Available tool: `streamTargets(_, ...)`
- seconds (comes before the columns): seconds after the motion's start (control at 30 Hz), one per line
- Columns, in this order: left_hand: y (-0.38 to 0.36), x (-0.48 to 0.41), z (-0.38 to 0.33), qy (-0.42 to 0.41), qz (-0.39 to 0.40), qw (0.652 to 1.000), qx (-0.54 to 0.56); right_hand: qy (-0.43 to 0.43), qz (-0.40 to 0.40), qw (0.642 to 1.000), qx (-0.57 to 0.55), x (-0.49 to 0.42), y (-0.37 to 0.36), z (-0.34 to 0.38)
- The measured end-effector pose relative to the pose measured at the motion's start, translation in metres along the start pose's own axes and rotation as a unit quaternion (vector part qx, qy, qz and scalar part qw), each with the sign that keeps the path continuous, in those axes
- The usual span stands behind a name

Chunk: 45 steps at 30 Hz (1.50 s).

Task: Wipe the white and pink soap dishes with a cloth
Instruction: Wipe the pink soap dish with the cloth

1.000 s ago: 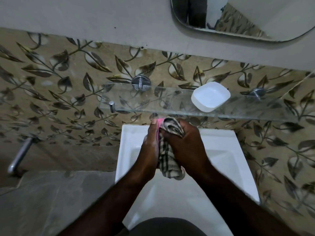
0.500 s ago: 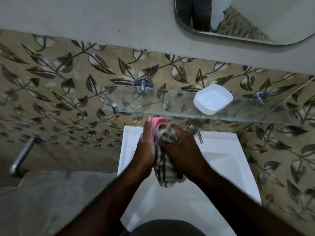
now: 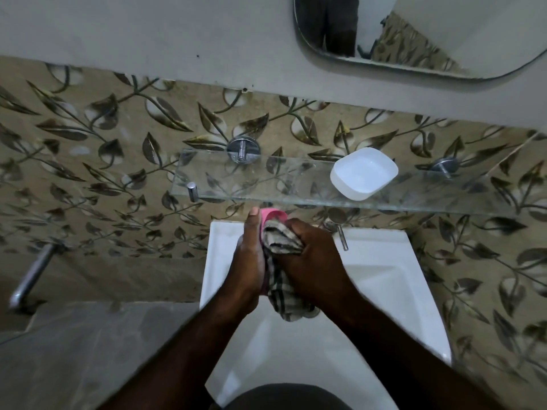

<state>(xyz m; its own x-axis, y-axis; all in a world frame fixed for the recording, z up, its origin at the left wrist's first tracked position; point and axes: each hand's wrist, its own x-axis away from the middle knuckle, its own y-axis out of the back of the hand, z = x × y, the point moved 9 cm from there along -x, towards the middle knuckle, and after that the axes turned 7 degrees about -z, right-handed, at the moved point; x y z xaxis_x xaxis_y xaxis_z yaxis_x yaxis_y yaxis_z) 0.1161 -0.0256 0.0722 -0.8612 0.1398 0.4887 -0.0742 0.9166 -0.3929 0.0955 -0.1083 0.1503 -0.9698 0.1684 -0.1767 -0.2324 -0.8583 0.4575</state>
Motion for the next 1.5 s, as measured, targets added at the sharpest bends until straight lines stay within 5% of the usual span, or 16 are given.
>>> streamTargets(0.2,0.012,-0.010,-0.003,-0.002,-0.015,1.000,0.026,0.037,0.115,0.992,0.024,0.024,-0.012,-0.012)
streamTargets(0.4,-0.008,-0.006,0.015,0.031,0.038,0.998,0.035,0.212,-0.005,0.957,0.196,0.006,0.010,0.016)
streamTargets(0.6,0.004,-0.008,0.004,-0.088,-0.005,0.995,-0.055,0.149,-0.065,0.952,0.258,-0.007,0.017,0.010)
streamTargets(0.77,0.003,-0.001,-0.015,-0.147,-0.009,0.986,-0.076,-0.038,0.023,0.989,0.142,0.011,-0.002,-0.031)
streamTargets(0.97,-0.002,0.000,-0.008,-0.151,0.017,0.985,-0.080,-0.169,0.162,0.969,-0.080,0.034,-0.012,-0.037)
streamTargets(1.2,-0.009,0.002,0.019,-0.031,0.044,0.998,-0.018,-0.138,-0.018,0.966,-0.217,0.007,0.013,-0.014)
streamTargets(1.37,0.008,-0.012,0.007,0.008,0.025,0.999,0.041,-0.052,0.139,0.988,-0.034,0.027,-0.012,-0.010)
streamTargets(1.5,0.012,-0.014,0.014,0.051,0.039,0.997,0.044,0.129,0.220,0.936,0.243,0.033,-0.014,-0.014)
